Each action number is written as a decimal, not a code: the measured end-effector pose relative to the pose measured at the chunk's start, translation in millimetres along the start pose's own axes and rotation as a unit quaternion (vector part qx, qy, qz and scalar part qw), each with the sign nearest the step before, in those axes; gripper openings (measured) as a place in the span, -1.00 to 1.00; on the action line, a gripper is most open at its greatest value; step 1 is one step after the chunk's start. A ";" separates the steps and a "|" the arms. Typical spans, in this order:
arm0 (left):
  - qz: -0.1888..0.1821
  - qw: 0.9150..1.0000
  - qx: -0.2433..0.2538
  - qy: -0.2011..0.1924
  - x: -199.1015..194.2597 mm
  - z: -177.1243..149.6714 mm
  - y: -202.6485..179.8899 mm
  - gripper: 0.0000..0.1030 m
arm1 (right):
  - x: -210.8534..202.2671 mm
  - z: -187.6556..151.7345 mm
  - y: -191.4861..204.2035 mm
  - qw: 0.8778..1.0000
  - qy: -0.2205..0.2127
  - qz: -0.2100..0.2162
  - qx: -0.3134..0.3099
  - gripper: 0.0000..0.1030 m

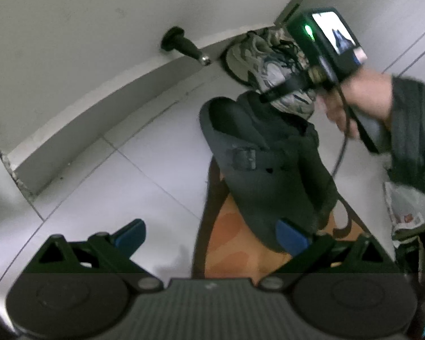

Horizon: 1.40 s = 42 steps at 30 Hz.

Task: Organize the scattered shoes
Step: 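Lift the dark grey clogs with the right tool toward the door wall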

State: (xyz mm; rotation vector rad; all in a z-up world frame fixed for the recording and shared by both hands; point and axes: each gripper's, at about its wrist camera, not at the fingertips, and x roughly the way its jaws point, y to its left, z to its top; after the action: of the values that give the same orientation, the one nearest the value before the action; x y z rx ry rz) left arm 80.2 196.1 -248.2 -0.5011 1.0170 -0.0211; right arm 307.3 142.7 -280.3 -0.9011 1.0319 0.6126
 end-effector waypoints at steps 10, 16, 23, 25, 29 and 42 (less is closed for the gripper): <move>-0.017 1.000 0.009 -0.003 -5.6 2.9 -6.2 0.94 | 31.1 -21.9 -2.0 0.993 0.109 0.040 0.012 -0.08; -0.026 1.000 0.007 -0.015 -13.1 9.4 -6.7 0.94 | 33.6 -24.9 0.0 0.992 0.113 0.058 0.001 -0.47; -0.027 0.999 0.023 -0.036 -20.3 20.8 -9.0 0.94 | 31.9 -25.2 0.9 0.993 0.094 0.068 -0.021 -0.50; -0.026 0.999 0.025 -0.039 -21.0 22.3 -9.5 0.94 | 32.1 -20.7 4.2 0.993 0.085 0.072 -0.031 -0.51; -0.027 0.999 0.021 -0.032 -16.7 22.9 -7.5 0.94 | 30.8 -4.4 18.2 0.993 0.069 0.075 -0.062 -0.51; -0.022 0.999 0.015 -0.023 -8.6 23.1 0.1 0.94 | 38.9 36.0 12.4 0.995 0.041 0.052 -0.078 -0.52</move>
State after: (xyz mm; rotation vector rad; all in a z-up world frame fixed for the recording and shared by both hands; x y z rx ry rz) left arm 94.4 207.3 -231.5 -0.4954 0.9599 -0.0642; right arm 329.7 180.9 -311.9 -1.0209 1.1224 0.7574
